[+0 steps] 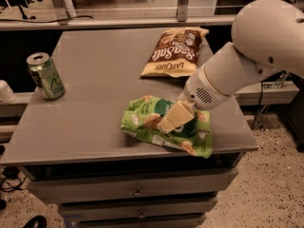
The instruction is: Move green rice chip bag near green can
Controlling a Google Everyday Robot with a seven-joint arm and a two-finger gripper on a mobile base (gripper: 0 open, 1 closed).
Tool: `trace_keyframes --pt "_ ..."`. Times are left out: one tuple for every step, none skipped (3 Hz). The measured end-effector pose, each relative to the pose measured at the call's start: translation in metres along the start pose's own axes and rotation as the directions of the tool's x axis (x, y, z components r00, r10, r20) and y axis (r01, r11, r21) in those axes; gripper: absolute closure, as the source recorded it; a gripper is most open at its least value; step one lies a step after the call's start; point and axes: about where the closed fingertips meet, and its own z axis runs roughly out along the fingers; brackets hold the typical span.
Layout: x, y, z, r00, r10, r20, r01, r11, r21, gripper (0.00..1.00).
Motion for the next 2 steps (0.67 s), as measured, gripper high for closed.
trace_keyframes --pt "0.0029 0.0029 0.005 0.999 0.032 -0.012 -0.032 0.9993 -0.021 0.64" --pt "0.0025 0.0029 0.0042 0.999 0.034 -0.015 -0.035 0.9992 -0.022 0.87"
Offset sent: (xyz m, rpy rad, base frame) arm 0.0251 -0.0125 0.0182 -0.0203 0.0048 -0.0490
